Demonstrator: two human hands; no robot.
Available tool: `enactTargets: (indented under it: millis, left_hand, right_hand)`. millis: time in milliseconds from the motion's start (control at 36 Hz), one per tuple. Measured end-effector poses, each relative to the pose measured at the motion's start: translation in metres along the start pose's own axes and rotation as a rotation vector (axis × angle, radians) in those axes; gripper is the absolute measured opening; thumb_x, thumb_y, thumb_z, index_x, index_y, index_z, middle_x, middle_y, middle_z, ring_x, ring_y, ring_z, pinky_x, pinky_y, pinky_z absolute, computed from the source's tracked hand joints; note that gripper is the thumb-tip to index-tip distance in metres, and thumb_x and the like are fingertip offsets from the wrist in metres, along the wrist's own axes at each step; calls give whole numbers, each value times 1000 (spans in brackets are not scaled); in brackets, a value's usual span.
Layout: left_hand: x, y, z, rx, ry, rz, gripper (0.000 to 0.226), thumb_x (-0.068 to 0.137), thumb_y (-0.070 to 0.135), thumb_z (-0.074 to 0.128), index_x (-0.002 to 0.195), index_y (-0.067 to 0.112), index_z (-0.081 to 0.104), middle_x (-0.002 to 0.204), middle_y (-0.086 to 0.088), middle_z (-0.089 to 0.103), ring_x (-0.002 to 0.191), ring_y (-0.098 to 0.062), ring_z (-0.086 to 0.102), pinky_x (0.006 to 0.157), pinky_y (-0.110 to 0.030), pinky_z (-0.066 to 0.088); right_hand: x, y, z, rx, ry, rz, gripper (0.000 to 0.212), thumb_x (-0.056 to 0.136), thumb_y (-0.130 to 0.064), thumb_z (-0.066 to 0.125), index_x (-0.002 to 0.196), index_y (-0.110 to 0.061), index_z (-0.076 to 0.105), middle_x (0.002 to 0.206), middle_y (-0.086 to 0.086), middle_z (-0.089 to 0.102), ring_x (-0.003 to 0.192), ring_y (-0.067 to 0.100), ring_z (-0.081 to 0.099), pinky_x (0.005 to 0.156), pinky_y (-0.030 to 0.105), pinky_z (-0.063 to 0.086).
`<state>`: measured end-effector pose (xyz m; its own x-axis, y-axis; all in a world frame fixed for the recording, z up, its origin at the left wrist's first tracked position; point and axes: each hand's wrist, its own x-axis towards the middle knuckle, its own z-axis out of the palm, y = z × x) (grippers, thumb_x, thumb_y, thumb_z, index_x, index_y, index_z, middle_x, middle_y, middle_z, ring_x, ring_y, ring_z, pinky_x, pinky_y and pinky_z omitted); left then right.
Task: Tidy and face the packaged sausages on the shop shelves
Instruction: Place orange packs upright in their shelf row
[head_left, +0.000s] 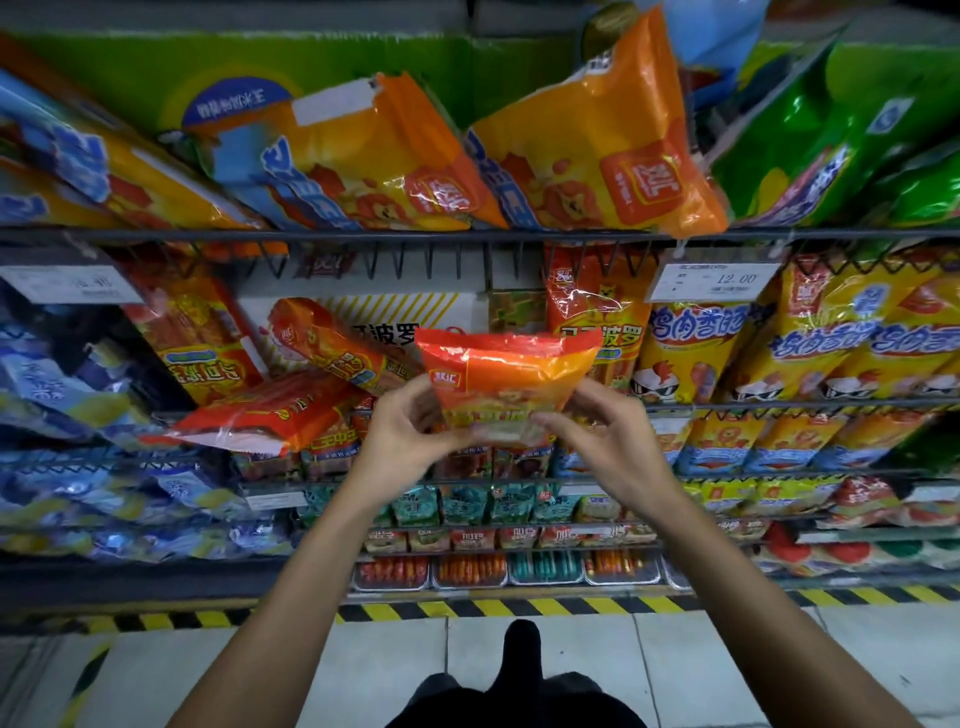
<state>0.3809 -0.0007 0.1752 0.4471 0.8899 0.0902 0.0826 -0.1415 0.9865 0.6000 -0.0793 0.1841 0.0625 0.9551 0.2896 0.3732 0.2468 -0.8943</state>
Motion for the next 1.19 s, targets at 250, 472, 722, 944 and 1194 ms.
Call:
enactTargets:
  millis: [250,472,722,944,1194]
  left_hand:
    - [28,25,4,35,14,129,32,84,8,78,110,23,67,105,21,76,103,1,69,91,-15,51]
    - [48,1,8,60,25,97,44,92,2,72,130,20,61,130,9,68,123,-5,63,102,-19,49]
    - [59,-13,9,182,-30,-30,45,98,6,67,140,15,54,137,3,65,129,-17,61,117,-45,43]
    - [57,-23,11,347,-86,-92,46,102,12,62,145,20,48,138,8,59,133,-13,52,118,-40,38]
    - [48,-21,6,383,-12,31,30,104,26,59,134,22,63,128,21,63,123,0,58,111,-28,43]
  right_hand:
    - [29,-4,-10,61,67,-48,18,99,-6,64,106,-22,65,99,6,75,95,20,73,86,26,55]
    - [40,19,-5,10,93,17,21,102,0,58,102,-22,59,80,-25,69,81,-2,66,81,18,49]
    - [38,44,-1,-47,83,79,20,105,-11,56,117,-27,59,103,-35,65,103,-12,60,94,14,46]
    - [42,45,12,-274,91,60,10,107,-23,52,114,-26,59,94,-33,66,85,-2,66,76,15,48]
    - [31,48,16,-289,474,-3,30,95,-23,73,121,-7,74,109,-4,76,94,6,73,88,18,58]
